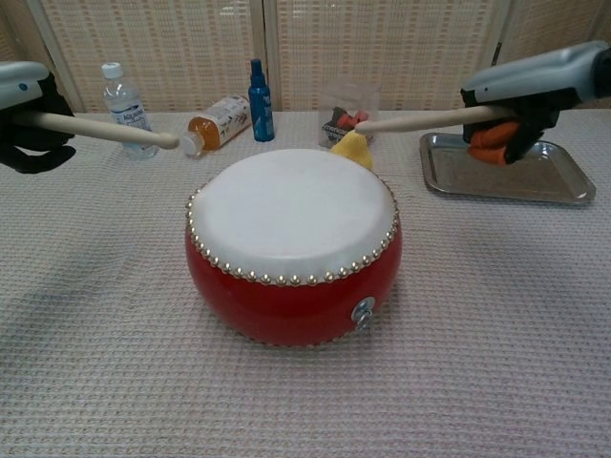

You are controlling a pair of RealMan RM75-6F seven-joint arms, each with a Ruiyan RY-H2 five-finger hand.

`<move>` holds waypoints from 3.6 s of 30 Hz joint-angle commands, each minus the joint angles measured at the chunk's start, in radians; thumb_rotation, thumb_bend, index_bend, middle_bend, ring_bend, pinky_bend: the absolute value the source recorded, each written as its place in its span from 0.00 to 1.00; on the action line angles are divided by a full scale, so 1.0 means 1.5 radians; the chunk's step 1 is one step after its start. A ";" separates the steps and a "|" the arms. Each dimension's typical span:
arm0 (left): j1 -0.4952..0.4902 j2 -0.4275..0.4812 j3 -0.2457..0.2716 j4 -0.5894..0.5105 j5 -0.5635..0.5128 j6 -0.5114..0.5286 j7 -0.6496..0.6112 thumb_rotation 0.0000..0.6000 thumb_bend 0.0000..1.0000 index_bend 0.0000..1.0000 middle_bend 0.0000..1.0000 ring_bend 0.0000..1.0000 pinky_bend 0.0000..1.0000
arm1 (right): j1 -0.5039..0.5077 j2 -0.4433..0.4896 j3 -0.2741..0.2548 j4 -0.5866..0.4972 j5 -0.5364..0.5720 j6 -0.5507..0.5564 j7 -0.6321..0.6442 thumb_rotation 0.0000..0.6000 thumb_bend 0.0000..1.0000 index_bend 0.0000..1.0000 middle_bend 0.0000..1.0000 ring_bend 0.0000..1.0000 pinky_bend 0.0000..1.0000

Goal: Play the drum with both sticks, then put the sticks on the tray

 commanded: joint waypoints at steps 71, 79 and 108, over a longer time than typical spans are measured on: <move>-0.069 -0.074 -0.034 -0.051 -0.175 -0.023 0.180 1.00 0.84 1.00 1.00 1.00 1.00 | 0.030 -0.078 -0.002 -0.012 0.145 0.078 -0.256 1.00 0.93 1.00 0.98 1.00 1.00; -0.092 -0.143 0.010 0.022 -0.194 -0.068 0.253 1.00 0.84 1.00 1.00 1.00 1.00 | 0.011 -0.046 0.019 -0.037 0.103 0.108 -0.216 1.00 0.93 1.00 0.98 1.00 1.00; -0.104 -0.133 0.003 0.012 -0.212 -0.055 0.303 1.00 0.84 1.00 1.00 1.00 1.00 | -0.005 -0.070 0.012 -0.009 0.083 0.104 -0.205 1.00 0.93 1.00 0.98 1.00 1.00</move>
